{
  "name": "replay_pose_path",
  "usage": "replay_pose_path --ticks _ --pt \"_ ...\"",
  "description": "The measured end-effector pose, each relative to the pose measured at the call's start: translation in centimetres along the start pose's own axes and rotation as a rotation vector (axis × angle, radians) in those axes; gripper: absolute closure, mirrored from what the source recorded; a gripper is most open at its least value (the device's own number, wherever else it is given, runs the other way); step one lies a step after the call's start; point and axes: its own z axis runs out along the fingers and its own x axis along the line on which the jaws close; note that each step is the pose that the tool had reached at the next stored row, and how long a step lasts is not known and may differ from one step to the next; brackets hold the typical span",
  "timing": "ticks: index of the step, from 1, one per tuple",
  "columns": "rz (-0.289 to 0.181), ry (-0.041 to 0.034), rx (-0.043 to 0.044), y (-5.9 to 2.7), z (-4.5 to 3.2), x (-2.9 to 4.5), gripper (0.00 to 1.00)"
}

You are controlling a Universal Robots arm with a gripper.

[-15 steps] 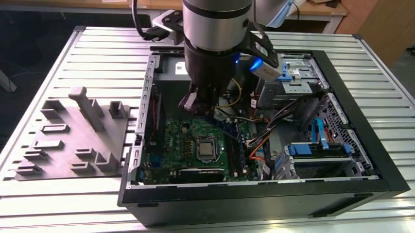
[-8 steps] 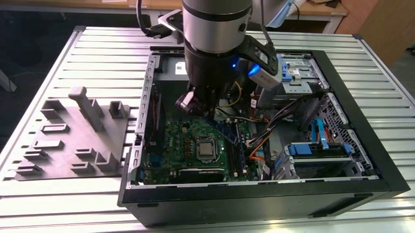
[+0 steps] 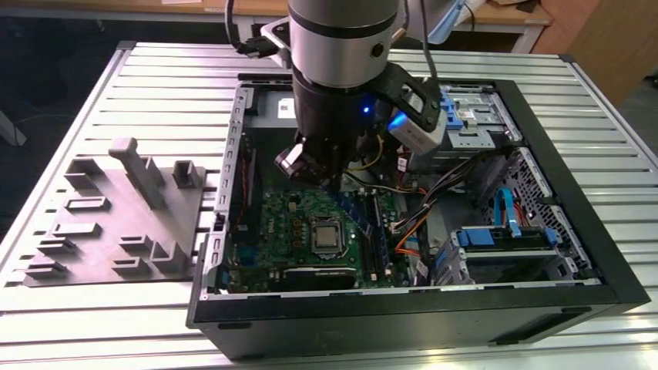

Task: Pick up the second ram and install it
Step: 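Insert the second ram into the second slot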

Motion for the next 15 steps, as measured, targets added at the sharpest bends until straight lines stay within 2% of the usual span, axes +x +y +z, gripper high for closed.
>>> replay_pose_path --ticks 15 --pt "0.272 -0.0076 0.0123 -0.02 0.65 0.03 0.88"
